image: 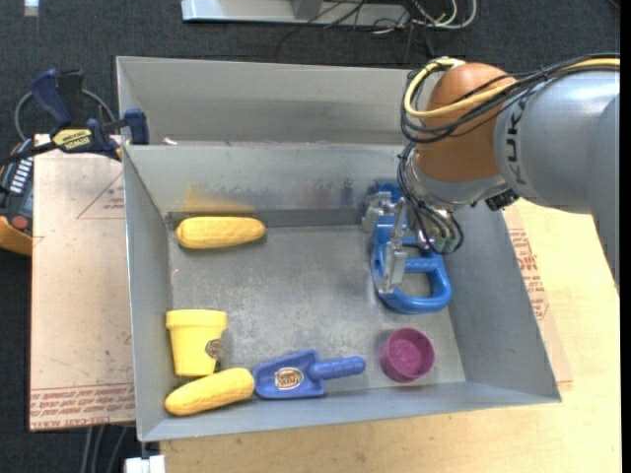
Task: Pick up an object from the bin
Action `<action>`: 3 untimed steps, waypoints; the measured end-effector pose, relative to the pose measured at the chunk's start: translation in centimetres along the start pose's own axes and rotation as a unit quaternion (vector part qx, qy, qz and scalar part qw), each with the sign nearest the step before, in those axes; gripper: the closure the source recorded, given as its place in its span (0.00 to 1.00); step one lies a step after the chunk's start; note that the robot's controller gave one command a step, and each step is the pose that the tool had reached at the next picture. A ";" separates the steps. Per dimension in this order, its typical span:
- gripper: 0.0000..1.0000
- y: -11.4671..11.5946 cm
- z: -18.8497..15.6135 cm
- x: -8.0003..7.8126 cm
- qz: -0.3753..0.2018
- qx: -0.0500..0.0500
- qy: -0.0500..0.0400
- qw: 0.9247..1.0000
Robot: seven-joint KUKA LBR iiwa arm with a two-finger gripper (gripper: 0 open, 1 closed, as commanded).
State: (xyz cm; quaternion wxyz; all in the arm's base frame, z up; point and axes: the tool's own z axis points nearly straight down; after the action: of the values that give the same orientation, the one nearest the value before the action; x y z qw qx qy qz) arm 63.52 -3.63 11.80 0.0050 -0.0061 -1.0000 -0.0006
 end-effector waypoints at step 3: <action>0.00 -2.9 0.5 3.3 -0.024 -0.001 -0.002 1.000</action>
Offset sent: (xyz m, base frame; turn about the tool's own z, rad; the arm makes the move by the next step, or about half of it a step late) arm -0.0444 -0.0387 -0.0116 -0.1120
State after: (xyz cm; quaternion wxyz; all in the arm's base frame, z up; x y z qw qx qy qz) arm 60.20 -6.51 11.30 0.0033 0.0175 -0.9998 -0.0017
